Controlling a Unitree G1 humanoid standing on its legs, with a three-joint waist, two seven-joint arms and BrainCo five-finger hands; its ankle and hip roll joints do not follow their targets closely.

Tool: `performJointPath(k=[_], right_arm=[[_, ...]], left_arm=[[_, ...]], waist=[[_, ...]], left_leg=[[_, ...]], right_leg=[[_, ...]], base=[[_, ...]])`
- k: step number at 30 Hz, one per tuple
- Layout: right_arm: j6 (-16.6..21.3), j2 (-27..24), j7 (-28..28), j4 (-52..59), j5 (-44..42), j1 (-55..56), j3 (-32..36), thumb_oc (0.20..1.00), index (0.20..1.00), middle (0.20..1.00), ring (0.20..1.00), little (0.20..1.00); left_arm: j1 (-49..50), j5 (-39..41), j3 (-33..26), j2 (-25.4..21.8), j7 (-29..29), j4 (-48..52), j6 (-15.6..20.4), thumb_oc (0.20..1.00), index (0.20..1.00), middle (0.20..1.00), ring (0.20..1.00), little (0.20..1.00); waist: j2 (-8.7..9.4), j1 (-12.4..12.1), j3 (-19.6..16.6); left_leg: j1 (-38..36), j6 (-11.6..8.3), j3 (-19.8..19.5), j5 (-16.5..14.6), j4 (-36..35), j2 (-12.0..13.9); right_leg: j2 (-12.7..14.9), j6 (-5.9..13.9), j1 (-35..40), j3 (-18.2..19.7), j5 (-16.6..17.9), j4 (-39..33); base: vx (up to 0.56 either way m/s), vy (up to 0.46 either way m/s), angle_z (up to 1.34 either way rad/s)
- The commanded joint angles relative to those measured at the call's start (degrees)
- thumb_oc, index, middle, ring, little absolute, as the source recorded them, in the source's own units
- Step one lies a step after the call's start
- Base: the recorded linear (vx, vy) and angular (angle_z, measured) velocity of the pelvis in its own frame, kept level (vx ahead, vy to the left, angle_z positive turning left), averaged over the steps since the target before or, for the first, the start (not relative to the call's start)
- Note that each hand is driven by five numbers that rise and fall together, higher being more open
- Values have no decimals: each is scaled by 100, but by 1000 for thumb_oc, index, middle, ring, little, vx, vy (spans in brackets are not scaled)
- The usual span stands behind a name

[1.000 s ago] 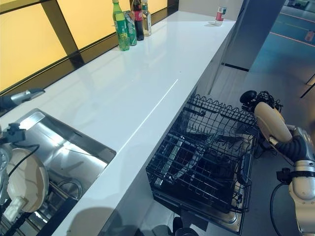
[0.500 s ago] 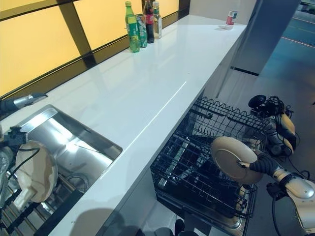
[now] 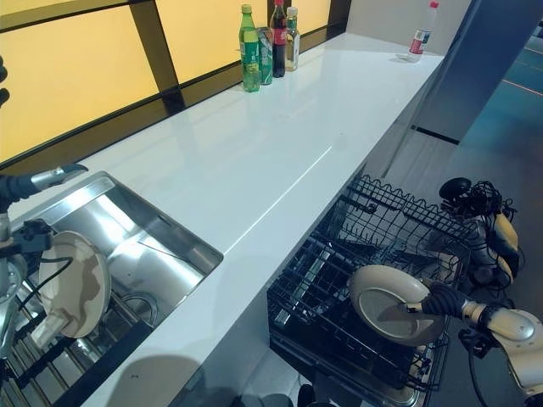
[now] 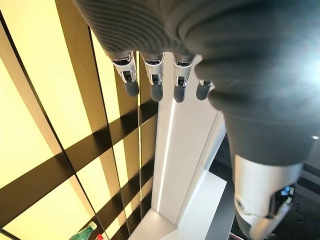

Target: Pick up plates and place into dishwasher.

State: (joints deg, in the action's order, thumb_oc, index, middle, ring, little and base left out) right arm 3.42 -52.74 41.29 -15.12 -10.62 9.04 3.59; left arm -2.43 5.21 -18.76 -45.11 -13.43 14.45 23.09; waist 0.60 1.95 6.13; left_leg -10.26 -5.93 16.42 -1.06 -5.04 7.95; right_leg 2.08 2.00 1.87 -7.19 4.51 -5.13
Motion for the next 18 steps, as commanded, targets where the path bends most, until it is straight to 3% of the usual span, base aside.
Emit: performJointPath(k=[1,14,18], right_arm=[[208,-170,172,-219,153,-385,-429,200,200,200,200,200],[230,131,586,-751,432,-601,-1697,200,200,200,200,200],[148,449,761,-996,310,-677,-2096,200,200,200,200,200]], left_arm=[[-216,-184,373,-446,-94,-152,185,1000,1000,1000,1000,1000],[-559,-378,801,-482,-48,-34,-20,1000,1000,1000,1000,1000],[-669,-468,951,-457,-14,-8,-53,1000,1000,1000,1000,1000]], waist=[[303,-93,-233],[225,-191,-86],[169,-248,-50]], left_leg=[[711,44,-353,99,247,-43],[739,-5,-456,140,377,47],[752,-14,-505,142,436,73]], right_leg=[[177,200,180,-364,-917,703],[199,190,251,-353,-942,749],[222,179,287,-365,-966,767]], base=[[38,-34,0],[25,-36,2],[25,-22,3]])
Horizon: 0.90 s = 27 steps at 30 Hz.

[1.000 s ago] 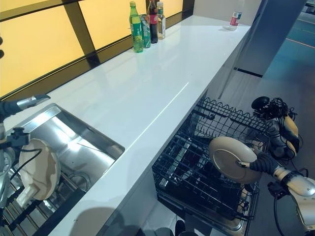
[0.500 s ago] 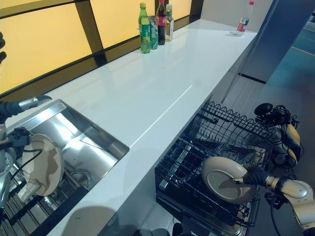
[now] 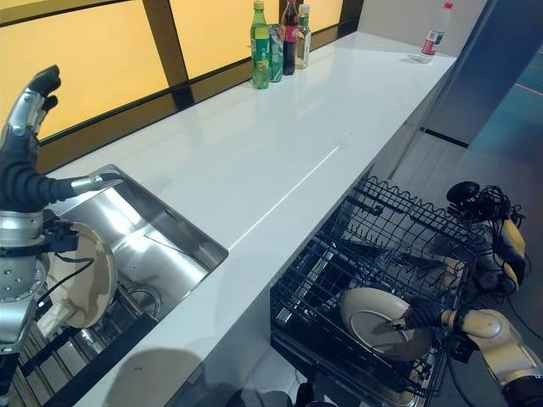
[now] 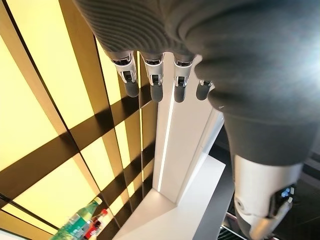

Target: Pick up plates and place into dishwasher.

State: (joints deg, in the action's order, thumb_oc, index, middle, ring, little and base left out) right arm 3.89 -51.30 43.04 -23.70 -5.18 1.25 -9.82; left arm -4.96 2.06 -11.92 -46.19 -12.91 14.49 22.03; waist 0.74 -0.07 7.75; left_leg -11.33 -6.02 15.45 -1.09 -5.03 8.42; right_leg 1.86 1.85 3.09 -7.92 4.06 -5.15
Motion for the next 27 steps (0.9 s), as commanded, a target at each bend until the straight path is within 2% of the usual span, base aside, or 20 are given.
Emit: performJointPath(k=[1,11,16,20,22,25,27], right_arm=[[98,353,601,-188,-247,94,-800,200,200,200,200,200],[269,1232,705,-1368,-209,50,-1258,200,200,200,200,200],[259,1394,687,-1501,-68,106,-1268,200,200,200,200,200],[324,1467,423,-1642,222,135,-1373,200,200,200,200,200],[373,1535,329,-1790,606,101,-1492,200,200,200,200,200],[574,1503,-129,-2132,2074,-63,-2047,200,200,200,200,200],[616,1474,-220,-2248,2254,-223,-2333,200,200,200,200,200]], left_arm=[[-427,-151,284,-347,-66,-2,36,1000,1000,1000,1000,1000],[-656,-83,455,-248,39,14,-78,1000,1000,1000,1000,1000],[-676,-20,437,-266,86,22,-142,1000,1000,1000,1000,1000],[-706,17,431,-264,118,50,-190,1000,1000,1000,1000,1000],[-732,30,436,-256,134,54,-193,1000,1000,1000,1000,1000],[-878,23,557,-260,89,73,-252,1000,1000,1000,1000,1000],[-994,45,683,-300,19,94,-322,1000,1000,1000,1000,1000]], waist=[[148,-50,-208],[-20,-153,-147],[-51,-160,-140],[-61,-173,-134],[-66,-186,-123],[-70,-229,-79],[-78,-265,-45]], left_leg=[[861,-6,-416,144,443,27],[893,-10,-519,169,480,29],[881,-19,-534,175,471,20],[846,-23,-537,186,430,11],[846,-19,-537,187,421,7],[874,-19,-536,186,415,9],[874,-20,-555,200,390,8]], right_leg=[[246,194,170,-292,-924,769],[293,181,229,-330,-934,748],[309,195,259,-343,-930,734],[313,209,303,-339,-908,673],[311,214,306,-332,-902,658],[315,228,287,-318,-881,623],[312,225,295,-328,-866,590]], base=[[0,0,0],[4,0,4],[2,11,5],[1,10,7],[-17,7,5],[-50,2,1],[-26,-1,0]])
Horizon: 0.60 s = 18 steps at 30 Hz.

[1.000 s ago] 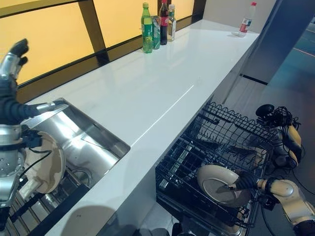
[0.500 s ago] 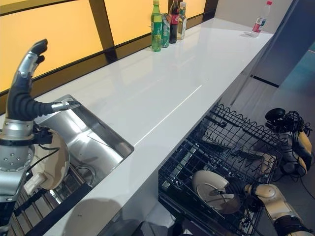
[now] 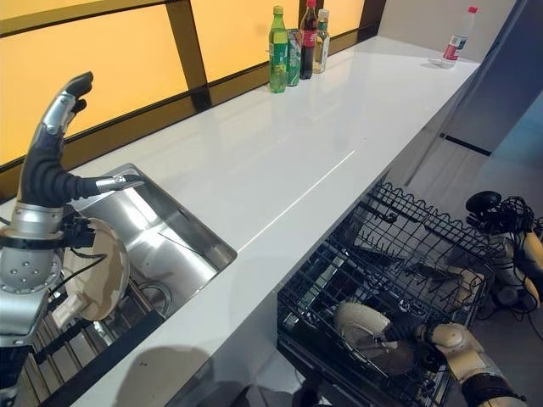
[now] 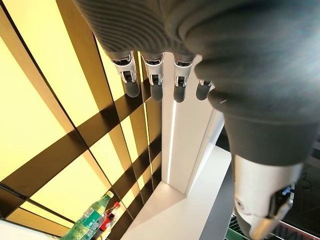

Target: Pick up plates and place into dishwasher.

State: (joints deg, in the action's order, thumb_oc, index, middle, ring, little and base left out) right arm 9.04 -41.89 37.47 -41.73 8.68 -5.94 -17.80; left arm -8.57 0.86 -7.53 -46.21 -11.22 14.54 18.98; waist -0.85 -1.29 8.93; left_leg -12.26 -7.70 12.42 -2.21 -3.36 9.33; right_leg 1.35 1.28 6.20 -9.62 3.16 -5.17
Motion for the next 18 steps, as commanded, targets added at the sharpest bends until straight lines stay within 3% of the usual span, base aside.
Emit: performJointPath(k=[1,11,12,13,18], right_arm=[[30,552,387,-415,851,408,-1610,200,200,200,200,200],[-179,849,-226,-236,739,403,-1639,200,200,200,200,200],[-166,855,-375,-200,734,434,-1581,479,479,479,479,479],[-157,845,-534,-149,691,464,-1505,1000,1000,1000,1000,1000],[-334,705,-895,333,524,597,-1103,1000,1000,1000,1000,1000]], left_arm=[[-676,172,298,-300,-169,102,-49,1000,1000,1000,1000,1000],[-804,152,356,-206,-149,97,-153,1000,1000,1000,1000,1000],[-795,167,333,-212,-138,84,-144,1000,1000,1000,1000,1000],[-776,175,303,-218,-133,80,-136,1000,1000,1000,1000,1000],[-702,231,202,-321,-160,-24,-29,1000,1000,1000,1000,1000]], waist=[[77,-165,-149],[51,-169,-171],[55,-159,-175],[61,-145,-182],[103,-78,-203]], left_leg=[[954,151,-266,316,208,-89],[890,174,-308,302,107,-135],[874,178,-305,303,94,-136],[859,183,-304,301,81,-140],[788,196,-268,285,41,-140]], right_leg=[[361,274,3,-160,-779,580],[346,289,59,-126,-783,513],[342,291,66,-121,-780,511],[336,294,72,-110,-779,507],[312,305,110,-89,-757,477]], base=[[0,0,0],[-5,6,1],[0,0,0],[0,0,0],[0,0,0]])
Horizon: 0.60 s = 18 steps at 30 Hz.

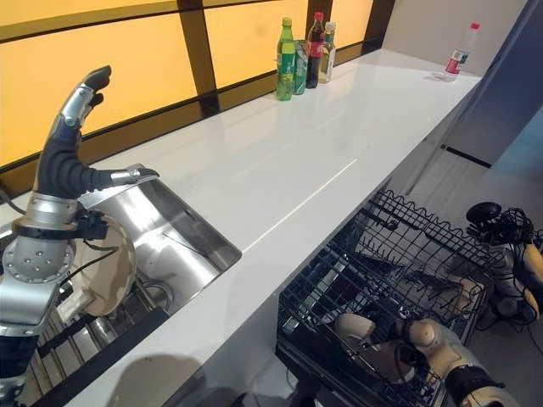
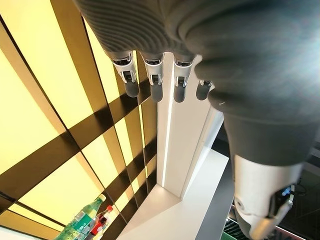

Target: Pick up plates and place into dishwasher.

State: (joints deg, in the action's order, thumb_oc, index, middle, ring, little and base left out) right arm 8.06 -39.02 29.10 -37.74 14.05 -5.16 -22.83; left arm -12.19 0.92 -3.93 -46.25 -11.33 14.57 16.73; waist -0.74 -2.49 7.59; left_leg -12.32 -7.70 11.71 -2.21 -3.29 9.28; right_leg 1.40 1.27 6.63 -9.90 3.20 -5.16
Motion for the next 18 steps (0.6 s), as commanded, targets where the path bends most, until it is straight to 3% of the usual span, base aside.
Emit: performJointPath(k=[1,10,18], right_arm=[[-289,357,-174,105,-59,555,-482,1000,1000,1000,1000,1000],[-596,-328,-579,1165,-168,729,506,1000,1000,1000,1000,1000],[-665,-809,-1149,2092,-241,897,1921,1000,1000,1000,1000,1000]], left_arm=[[-305,223,-194,-336,-161,-58,238,1000,1000,1000,1000,1000],[38,236,-449,-396,-270,-132,389,1000,1000,1000,1000,1000],[555,166,-816,-349,-420,-203,628,1000,1000,1000,1000,1000]], waist=[[111,63,-75],[197,220,-202],[202,390,-269]], left_leg=[[770,201,-182,281,20,-136],[606,215,-77,239,-91,-149],[538,246,-11,204,-144,-180]], right_leg=[[301,312,73,-54,-748,464],[248,320,141,-21,-714,388],[202,306,130,56,-689,361]], base=[[0,0,0],[-2,4,0],[-27,39,-2]])
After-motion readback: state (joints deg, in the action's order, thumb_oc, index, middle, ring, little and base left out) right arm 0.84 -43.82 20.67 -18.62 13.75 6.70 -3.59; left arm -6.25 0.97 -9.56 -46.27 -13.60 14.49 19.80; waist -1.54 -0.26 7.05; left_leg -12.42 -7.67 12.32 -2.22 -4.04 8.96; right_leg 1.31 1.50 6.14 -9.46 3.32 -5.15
